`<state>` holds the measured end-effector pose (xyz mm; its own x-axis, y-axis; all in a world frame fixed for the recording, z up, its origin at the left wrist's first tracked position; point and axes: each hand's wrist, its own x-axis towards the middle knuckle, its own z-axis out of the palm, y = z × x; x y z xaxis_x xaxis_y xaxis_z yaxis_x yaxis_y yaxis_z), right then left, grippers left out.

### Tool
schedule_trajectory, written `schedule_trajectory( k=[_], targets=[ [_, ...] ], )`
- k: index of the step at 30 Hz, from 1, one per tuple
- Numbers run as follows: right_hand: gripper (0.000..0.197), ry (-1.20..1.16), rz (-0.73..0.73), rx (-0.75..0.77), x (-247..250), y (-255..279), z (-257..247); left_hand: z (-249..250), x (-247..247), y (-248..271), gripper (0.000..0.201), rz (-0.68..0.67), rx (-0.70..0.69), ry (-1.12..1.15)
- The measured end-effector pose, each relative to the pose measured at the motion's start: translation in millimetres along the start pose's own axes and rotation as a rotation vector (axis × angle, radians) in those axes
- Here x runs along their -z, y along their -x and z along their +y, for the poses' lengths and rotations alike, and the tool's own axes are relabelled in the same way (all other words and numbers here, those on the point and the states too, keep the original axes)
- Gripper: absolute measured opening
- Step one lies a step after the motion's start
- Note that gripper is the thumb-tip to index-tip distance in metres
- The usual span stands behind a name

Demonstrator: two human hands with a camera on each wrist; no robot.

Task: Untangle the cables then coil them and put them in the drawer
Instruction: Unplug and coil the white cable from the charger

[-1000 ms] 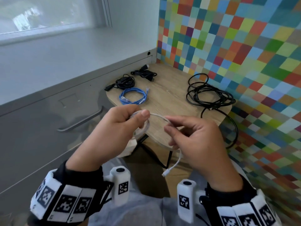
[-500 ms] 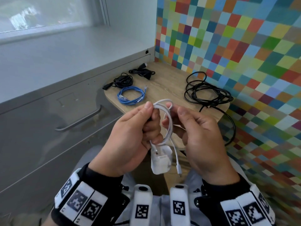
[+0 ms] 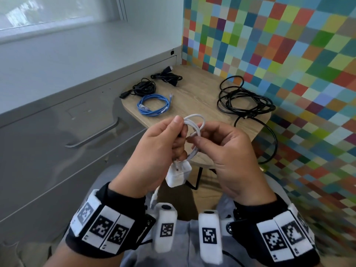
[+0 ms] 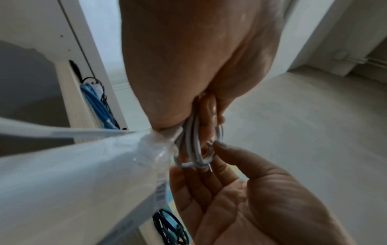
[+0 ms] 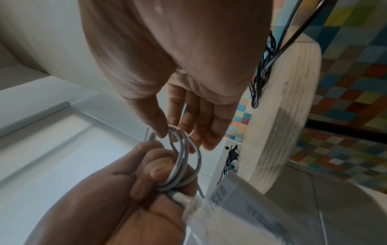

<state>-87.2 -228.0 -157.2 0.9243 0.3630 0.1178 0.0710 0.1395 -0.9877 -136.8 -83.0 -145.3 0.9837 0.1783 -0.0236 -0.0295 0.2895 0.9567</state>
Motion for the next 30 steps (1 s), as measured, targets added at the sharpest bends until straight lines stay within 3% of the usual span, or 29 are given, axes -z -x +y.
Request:
schedule_trajectory(
  k=[6, 11, 14, 17, 21, 24, 28, 30],
  targets=[
    [0.047, -0.24, -0.057, -0.075, -10.0, 4.0, -0.6, -5.2, 0.5, -4.6, 0.038, 0.087, -0.154, -0.431],
    [0.061, -0.492, -0.136, -0.149, -8.2, 1.2, -5.4, 1.8, -1.5, -3.2, 0.033, 0.029, -0.108, -0.353],
    [0.076, -0.439, -0.179, -0.123, -7.7, 2.6, -5.7, -0.3, 2.8, -3.3, 0.033, 0.002, -0.138, -0.333],
    [0.089, -0.233, -0.184, -0.019, -7.6, 2.8, -3.7, -1.5, 7.7, -2.9, 0.032, 0.007, -0.202, -0.345],
    [0.075, 0.2, 0.022, 0.154, -6.9, 2.8, 4.4, -1.9, 12.3, -4.0, 0.026, 0.057, -0.299, -0.395],
    [0.051, 0.28, 0.161, 0.16, -2.9, 1.7, 7.3, -3.3, 14.9, -5.6, 0.025, 0.128, -0.359, -0.476],
    [0.014, 0.172, 0.056, 0.113, -2.8, 3.2, 3.1, -5.4, 19.0, -9.8, 0.028, 0.2, -0.361, -0.471],
    [0.008, 0.062, -0.022, 0.055, -2.4, 3.3, -0.1, -6.8, 21.5, -11.6, 0.03, 0.219, -0.328, -0.43]
  ],
)
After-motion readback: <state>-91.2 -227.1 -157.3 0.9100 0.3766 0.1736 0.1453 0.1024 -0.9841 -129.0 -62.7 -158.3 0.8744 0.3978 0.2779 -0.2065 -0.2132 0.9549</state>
